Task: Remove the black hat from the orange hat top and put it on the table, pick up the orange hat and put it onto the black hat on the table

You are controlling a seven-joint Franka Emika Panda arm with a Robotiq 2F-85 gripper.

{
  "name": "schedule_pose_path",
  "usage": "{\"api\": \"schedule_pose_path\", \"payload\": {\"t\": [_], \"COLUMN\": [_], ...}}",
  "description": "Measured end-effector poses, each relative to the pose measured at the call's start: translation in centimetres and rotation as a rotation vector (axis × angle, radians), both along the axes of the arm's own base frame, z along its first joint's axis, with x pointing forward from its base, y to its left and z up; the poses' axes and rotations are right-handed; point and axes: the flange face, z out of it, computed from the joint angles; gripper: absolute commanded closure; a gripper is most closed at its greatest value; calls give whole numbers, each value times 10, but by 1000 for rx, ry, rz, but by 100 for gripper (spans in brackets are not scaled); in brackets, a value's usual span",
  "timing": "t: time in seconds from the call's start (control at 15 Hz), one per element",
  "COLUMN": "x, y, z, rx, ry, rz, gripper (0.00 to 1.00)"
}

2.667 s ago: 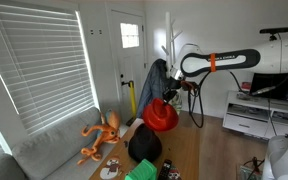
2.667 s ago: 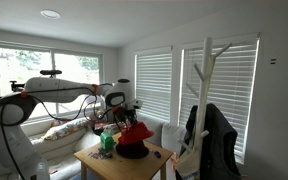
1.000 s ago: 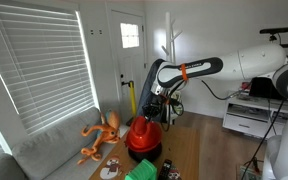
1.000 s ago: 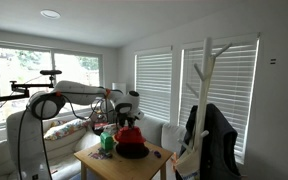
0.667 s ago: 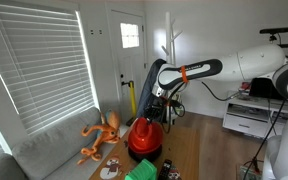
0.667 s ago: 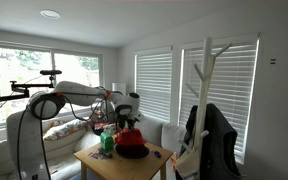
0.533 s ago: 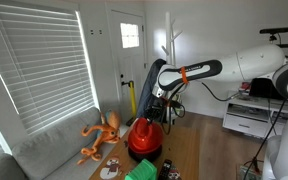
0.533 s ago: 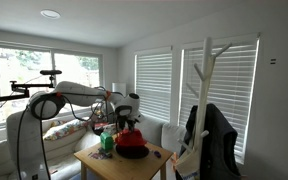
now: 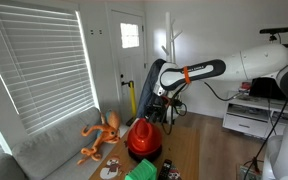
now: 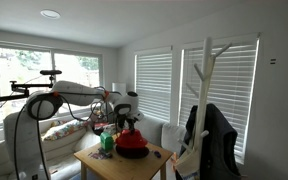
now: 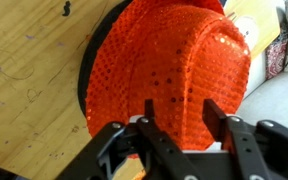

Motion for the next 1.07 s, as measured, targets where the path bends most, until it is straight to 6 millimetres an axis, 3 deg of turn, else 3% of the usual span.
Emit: {"api": "schedule_pose_path", "payload": {"t": [0.2, 0.73, 1.07], "x": [-9, -51, -76], "y": [-2, 3, 6], "z": [26, 102, 123], "rx": [-48, -204, -260], "ry": [-29, -49, -4], "rz": [-22, 25, 44], "gripper": [0, 0, 0]}}
